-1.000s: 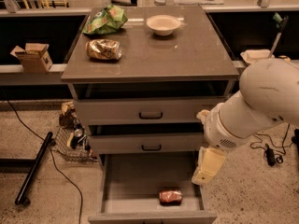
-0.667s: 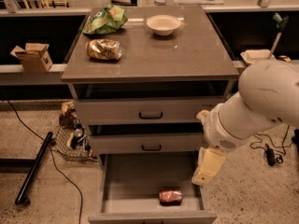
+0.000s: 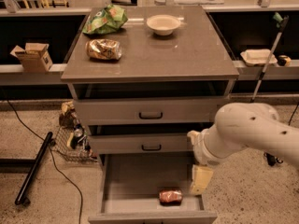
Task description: Pick coke can from bottom drawer and place on counter
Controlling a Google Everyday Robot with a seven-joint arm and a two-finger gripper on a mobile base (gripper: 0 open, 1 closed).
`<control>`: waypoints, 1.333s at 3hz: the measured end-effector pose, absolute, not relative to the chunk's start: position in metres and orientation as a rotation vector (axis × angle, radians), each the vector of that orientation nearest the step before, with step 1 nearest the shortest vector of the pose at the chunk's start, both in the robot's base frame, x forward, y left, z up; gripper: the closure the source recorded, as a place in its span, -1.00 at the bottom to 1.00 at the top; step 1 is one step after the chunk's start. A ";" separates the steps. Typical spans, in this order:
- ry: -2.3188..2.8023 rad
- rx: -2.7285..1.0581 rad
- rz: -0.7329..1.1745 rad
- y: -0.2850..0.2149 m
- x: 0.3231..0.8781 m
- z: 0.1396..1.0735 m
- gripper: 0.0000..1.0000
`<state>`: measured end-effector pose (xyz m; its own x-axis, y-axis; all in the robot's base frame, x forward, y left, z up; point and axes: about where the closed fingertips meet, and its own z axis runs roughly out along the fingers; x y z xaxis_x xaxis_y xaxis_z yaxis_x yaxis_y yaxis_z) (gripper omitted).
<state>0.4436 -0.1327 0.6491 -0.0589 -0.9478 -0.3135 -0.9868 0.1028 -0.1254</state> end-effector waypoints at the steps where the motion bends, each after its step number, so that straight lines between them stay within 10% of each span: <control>1: 2.014 -1.946 0.268 -0.123 0.450 0.565 -1.00; 4: 1.966 -1.873 0.337 -0.107 0.495 0.472 -1.00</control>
Offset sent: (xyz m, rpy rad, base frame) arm 0.0083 0.0056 -0.0574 0.0269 0.0050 0.0518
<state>0.4953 -0.1066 0.4722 -0.0199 -0.8954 -0.4448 -0.9924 0.0718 -0.1001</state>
